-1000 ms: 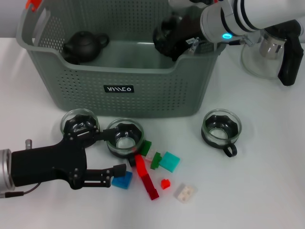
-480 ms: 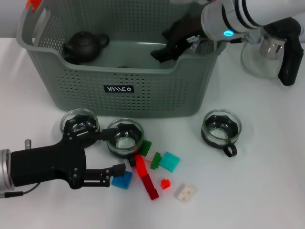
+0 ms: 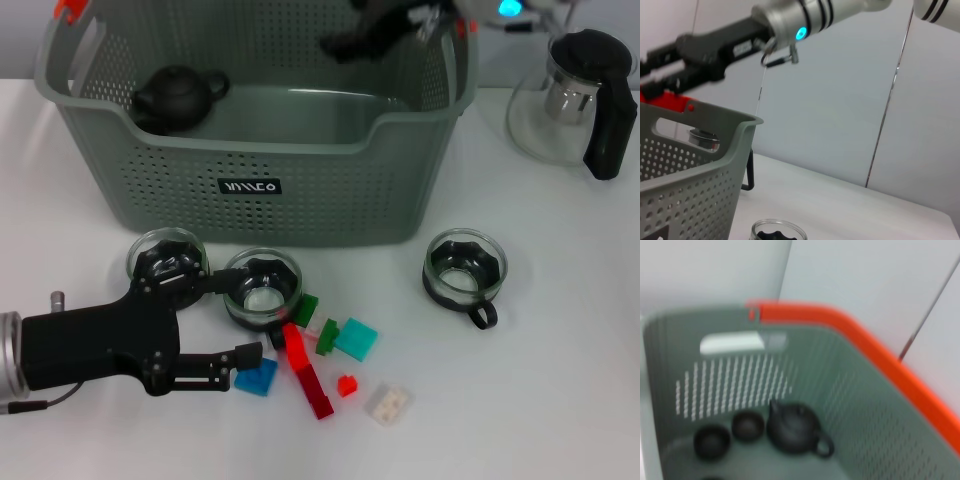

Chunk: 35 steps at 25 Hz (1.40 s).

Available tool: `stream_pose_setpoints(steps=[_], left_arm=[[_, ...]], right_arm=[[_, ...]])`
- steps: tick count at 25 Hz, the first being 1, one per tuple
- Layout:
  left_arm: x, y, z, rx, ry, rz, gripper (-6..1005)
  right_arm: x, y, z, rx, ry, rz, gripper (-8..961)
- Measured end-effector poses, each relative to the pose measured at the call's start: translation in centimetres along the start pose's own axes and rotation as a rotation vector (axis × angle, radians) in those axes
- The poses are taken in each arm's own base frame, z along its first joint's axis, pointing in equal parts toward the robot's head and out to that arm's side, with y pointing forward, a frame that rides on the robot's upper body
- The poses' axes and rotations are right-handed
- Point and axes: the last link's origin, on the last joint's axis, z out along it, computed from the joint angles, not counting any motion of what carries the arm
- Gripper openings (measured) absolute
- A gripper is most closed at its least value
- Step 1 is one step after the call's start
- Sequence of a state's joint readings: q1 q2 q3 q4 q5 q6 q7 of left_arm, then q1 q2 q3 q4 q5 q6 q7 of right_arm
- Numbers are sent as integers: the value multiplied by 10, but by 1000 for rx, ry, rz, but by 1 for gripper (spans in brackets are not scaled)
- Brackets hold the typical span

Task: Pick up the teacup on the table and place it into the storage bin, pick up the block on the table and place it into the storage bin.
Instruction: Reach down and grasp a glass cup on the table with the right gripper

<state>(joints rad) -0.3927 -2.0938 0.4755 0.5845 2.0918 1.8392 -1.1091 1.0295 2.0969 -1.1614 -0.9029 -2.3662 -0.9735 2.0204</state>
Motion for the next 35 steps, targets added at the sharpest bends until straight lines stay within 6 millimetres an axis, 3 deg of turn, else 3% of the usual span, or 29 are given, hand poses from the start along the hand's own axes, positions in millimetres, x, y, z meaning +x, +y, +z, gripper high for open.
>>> stream_pose_setpoints(steps=[5,14,26,35], left_arm=[[0,0,0,0,-1,1,948],[1,0,0,-3,0,2,948],[1,1,0,-7,7,1,947],[0,2,1,-10,8,-3,947]], right_arm=[[-12,-3,-34,-1,-141,35,662],[-8,12,-80,-29,-252,14,656],[28,52,-135,-184,-197,-16,658],[58,64,-160,-307,-40,-5,658]])
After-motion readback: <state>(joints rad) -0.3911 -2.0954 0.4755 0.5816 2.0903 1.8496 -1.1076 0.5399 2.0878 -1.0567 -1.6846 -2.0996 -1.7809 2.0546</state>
